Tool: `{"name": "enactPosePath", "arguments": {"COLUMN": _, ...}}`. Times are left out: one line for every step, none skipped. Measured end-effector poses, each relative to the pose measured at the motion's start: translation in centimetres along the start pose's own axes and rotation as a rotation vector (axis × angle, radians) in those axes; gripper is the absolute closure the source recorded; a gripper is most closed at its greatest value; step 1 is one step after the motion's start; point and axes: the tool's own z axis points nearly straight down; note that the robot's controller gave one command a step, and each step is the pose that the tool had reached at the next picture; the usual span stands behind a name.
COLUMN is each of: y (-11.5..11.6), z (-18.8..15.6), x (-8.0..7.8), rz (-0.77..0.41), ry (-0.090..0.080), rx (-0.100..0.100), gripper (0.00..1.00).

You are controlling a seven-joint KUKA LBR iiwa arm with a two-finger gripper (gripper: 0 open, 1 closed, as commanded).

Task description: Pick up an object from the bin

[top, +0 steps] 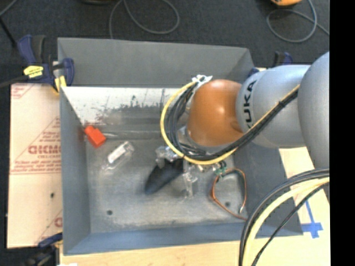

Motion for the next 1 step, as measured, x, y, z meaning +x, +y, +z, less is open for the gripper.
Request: {"name": "enactPosePath", "arguments": {"y": 0.00, "z": 0.01, "x": 0.01, "rz": 0.000, "ry": 0.000, "rx": 0.000, "gripper": 0.00}}
